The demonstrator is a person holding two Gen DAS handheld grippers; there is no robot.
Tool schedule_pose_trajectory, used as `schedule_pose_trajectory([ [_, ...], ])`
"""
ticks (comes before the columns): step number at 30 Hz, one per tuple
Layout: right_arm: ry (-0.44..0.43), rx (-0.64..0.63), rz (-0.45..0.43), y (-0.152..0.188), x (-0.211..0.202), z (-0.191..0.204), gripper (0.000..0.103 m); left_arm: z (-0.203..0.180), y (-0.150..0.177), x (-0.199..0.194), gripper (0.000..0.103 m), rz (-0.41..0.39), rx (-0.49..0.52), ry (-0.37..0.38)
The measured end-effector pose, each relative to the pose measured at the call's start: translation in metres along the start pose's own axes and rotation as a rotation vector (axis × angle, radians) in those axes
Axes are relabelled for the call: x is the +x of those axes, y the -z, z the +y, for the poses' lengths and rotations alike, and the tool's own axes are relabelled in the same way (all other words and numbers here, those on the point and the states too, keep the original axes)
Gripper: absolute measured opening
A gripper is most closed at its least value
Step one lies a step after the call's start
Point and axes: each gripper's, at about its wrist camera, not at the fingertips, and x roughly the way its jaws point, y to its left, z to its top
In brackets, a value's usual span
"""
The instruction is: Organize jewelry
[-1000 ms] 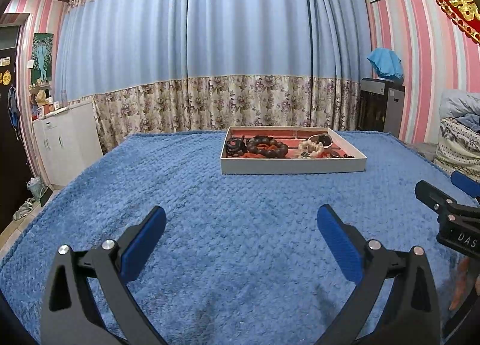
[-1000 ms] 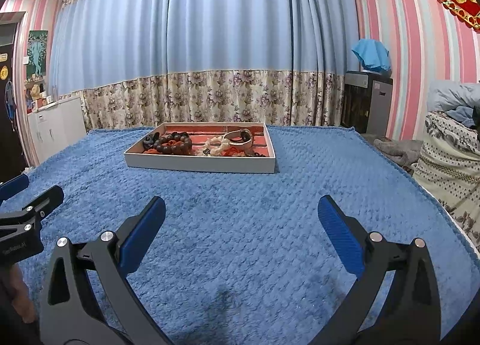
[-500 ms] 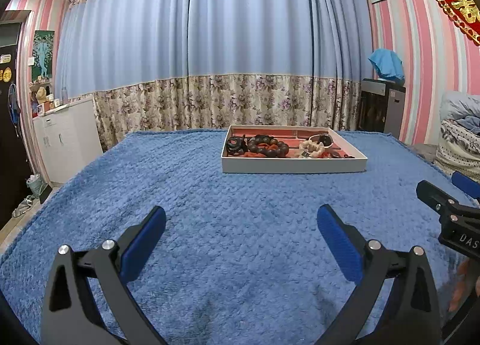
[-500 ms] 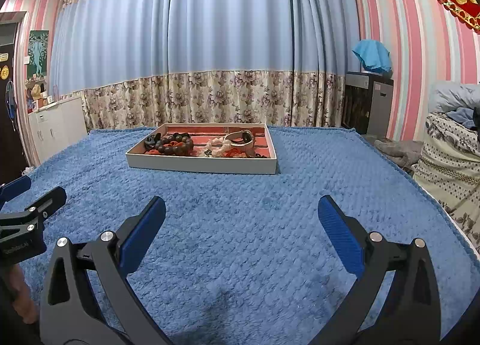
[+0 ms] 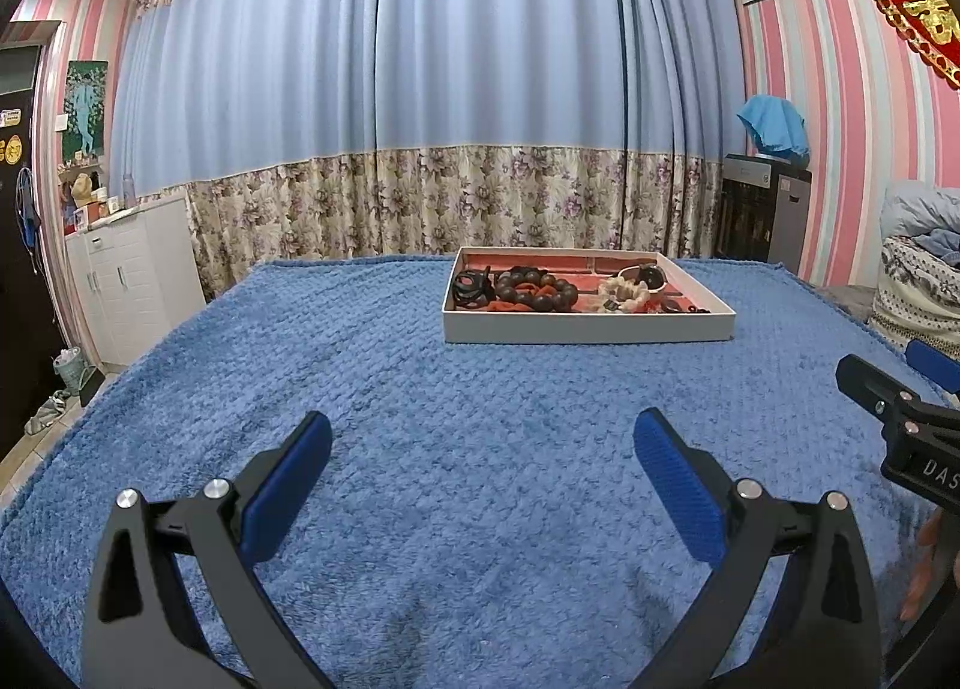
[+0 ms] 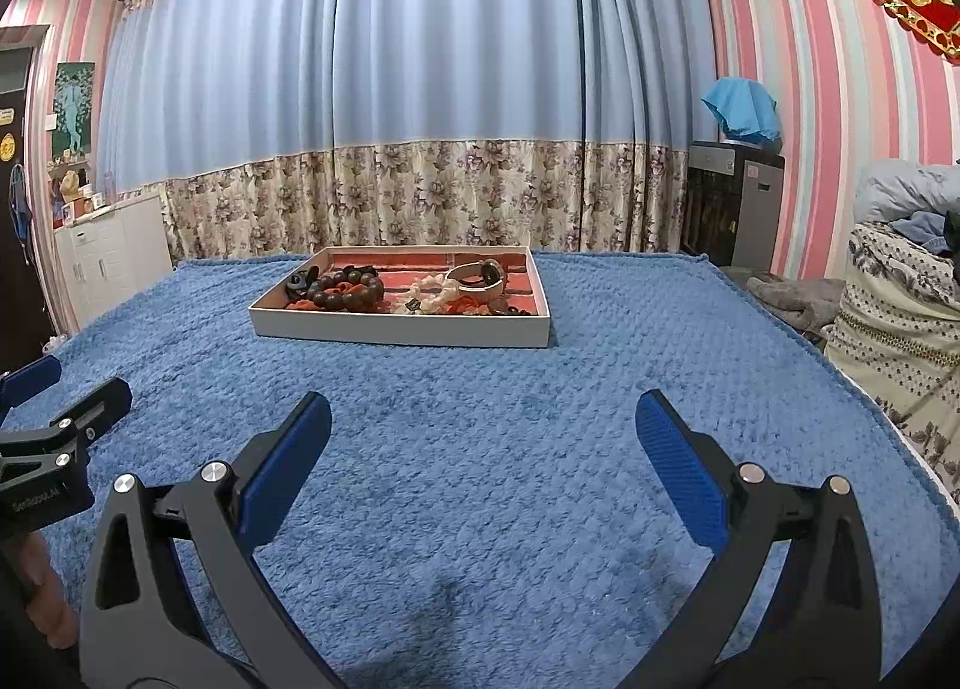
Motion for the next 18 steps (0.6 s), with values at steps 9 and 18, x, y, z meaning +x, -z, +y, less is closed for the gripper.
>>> schedule_pose_trajectory([
  [9, -0.001, 0.002, 0.002, -0.0008, 0.0, -0.001, 0.099, -0.0002, 0.0002, -0.0004, 0.098, 0.0, 0.001, 0.001],
  [18, -0.002, 0.002, -0.003, -0.0017, -0.0001, -0.0009, 0.099, -0.0005, 0.0002, -0.0002, 0.098, 0.001, 0.002, 0.002],
])
